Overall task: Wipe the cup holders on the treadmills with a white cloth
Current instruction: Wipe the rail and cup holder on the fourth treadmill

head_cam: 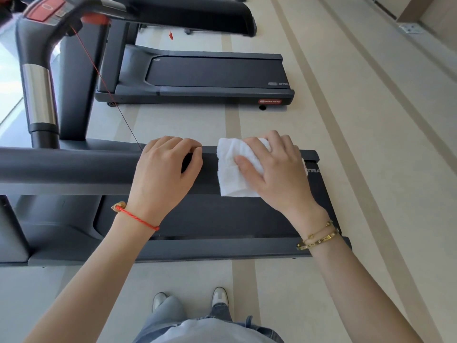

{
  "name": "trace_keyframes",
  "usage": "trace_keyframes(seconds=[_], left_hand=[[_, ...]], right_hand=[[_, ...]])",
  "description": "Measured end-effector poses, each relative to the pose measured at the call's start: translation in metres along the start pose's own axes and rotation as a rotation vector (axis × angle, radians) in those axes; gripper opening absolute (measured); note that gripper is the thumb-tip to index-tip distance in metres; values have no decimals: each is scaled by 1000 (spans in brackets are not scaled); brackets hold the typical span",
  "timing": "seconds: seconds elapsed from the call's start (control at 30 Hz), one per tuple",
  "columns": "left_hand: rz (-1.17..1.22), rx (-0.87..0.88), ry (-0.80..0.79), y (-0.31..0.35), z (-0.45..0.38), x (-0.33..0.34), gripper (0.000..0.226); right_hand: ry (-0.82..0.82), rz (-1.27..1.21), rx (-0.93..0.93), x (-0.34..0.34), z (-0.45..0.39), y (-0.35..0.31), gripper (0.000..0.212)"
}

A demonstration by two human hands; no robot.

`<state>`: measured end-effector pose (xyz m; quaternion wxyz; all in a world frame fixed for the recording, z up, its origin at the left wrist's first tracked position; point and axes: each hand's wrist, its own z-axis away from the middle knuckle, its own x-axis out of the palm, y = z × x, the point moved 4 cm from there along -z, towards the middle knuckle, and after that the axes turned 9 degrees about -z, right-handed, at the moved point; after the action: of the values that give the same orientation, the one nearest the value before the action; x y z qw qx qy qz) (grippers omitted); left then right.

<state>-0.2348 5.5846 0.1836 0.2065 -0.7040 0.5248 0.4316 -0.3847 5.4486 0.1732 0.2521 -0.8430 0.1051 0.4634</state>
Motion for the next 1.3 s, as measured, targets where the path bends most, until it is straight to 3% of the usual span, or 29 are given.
trace_keyframes(seconds=[0.23, 0.57, 1.3], left_hand=[[-51, -28, 5, -33, 1, -18, 21], [-51, -117, 26, -121, 22, -53, 17], [-15, -105, 53, -301, 65, -131, 15]], right_hand=[[-2, 158, -97, 16, -15, -49, 54], [-47, 159, -144, 50, -36, -120, 51], [-49, 131, -200, 137, -88, -320, 50]])
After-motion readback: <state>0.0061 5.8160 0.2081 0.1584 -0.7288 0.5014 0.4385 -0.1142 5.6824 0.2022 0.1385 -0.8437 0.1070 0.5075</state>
